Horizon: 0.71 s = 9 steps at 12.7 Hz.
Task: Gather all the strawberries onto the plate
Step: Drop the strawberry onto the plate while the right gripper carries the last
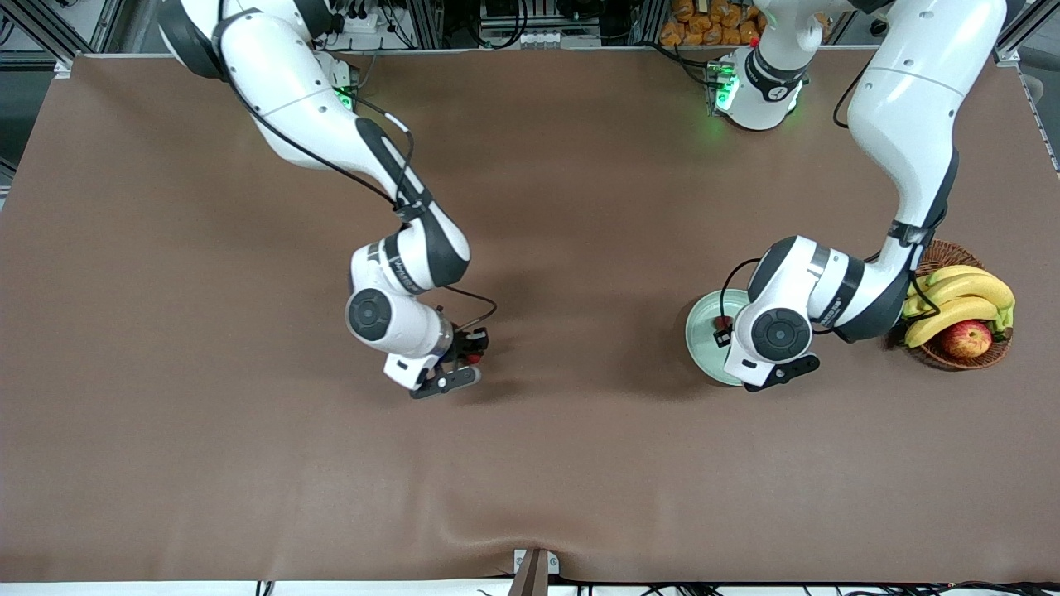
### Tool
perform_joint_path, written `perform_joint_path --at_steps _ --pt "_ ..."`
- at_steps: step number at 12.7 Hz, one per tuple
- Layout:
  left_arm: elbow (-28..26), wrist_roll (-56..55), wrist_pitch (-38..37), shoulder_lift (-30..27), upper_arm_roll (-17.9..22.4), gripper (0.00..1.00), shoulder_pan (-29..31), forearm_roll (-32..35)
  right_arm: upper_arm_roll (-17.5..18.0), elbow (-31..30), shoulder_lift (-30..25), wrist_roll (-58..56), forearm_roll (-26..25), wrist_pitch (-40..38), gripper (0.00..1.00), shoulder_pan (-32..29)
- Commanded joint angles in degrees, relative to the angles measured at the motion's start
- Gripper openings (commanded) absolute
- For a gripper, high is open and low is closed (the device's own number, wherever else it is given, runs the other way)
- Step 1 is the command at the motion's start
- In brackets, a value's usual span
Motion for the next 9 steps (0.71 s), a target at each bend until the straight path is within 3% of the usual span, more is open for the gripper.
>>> perform_joint_path --at_steps 1,2,4,7,9 --pt "-0.24 -0.75 -0.68 -3.2 -1.08 1.0 -0.8 -1.54 -0.66 0.09 0.28 -0.04 1.3 -0.26 0.64 -0.54" --pt "0.81 -1.53 -0.68 -2.95 -2.56 1.0 -0.98 -3.38 -0.66 0.09 0.1 0.04 1.3 -0.7 0.87 -1.15" --pt "3.96 -5.82 -0.42 -1.55 -4.85 1.0 -2.29 -6.99 -0.57 0.52 -1.91 -0.04 1.74 -2.53 0.9 -3.17" --pt "9.67 -14.25 2.38 2.05 -4.86 1.0 -9.92 -10.42 -0.75 3.59 -8.4 -0.04 2.8 -17.44 0.93 -9.49" --pt "12.93 -20.24 9.04 5.04 -4.86 1.0 -13.88 -10.87 -1.01 5.79 -12.1 -0.39 2.27 -27.46 0.97 -14.14"
